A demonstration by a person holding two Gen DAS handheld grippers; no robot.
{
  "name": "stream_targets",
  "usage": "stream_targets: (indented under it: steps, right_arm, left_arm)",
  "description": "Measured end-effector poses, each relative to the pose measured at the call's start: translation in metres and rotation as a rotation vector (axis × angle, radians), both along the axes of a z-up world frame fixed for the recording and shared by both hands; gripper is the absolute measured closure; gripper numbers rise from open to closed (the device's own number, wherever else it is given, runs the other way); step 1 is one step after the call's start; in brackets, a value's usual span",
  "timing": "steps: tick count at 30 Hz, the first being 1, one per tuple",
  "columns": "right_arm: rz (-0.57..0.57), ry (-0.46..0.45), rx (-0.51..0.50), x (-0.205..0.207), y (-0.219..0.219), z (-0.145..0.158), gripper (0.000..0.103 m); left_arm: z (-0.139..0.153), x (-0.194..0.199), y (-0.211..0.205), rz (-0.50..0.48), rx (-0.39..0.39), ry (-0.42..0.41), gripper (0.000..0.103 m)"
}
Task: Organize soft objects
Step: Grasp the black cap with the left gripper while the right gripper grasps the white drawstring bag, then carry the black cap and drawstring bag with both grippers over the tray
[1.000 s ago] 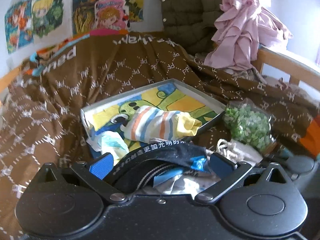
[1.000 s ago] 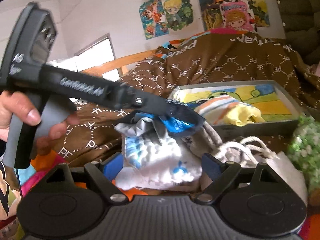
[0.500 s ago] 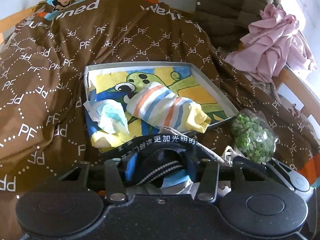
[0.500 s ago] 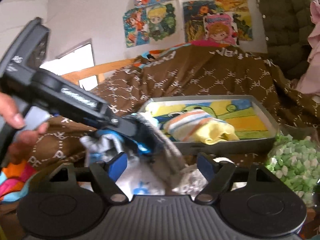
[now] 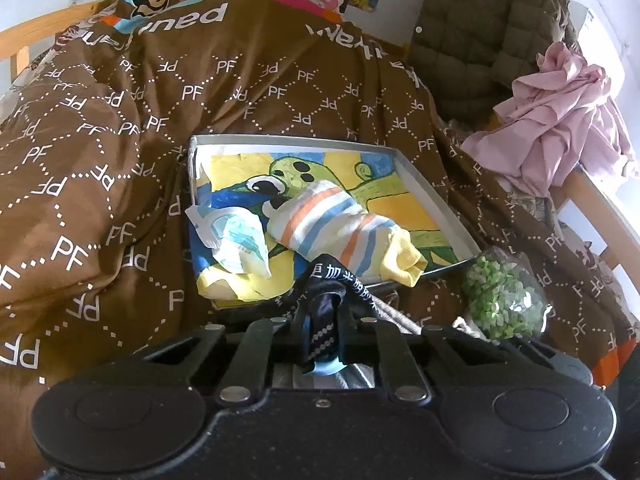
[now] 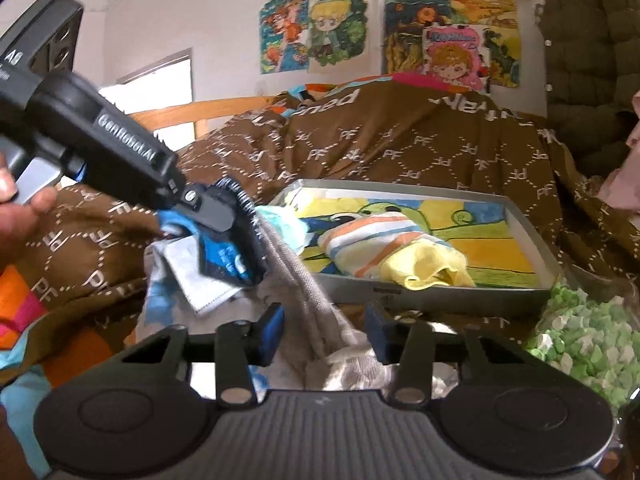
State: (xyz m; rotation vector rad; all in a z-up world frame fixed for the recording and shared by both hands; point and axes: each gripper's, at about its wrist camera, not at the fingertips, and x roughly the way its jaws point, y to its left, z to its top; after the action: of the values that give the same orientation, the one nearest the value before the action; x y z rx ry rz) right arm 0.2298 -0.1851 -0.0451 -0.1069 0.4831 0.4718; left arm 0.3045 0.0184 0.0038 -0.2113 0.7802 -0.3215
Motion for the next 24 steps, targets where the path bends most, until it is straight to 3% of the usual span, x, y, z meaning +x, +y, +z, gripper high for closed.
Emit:
stream_targets:
  steps: [3, 8, 15, 24]
  right_arm:
    - [0.017, -0.025, -0.063, -0.005, 0.009, -0.001, 0.081]
    - [-0.013, -0.036, -0.068, -0.007, 0.008, 0.001, 0.091]
    - [-0.06, -0.131, -0.047, -0.016, 0.0, 0.013, 0.095]
    - [-0.134, -0.254, 0.106, -0.027, -0.031, 0.041, 0.096]
  left_arm:
    - [0.003, -0.004, 0.0, -0.003, -0.008, -0.01, 0.094]
    - [0.011, -0.013, 0.0, 0.006, -0.011, -0.03, 0.095]
    - [0.033, -0.027, 0.005, 0.04, -0.016, -0.085, 0.095]
    - [0.066, -0.04, 0.0, 0.075, -0.02, -0.155, 0.095]
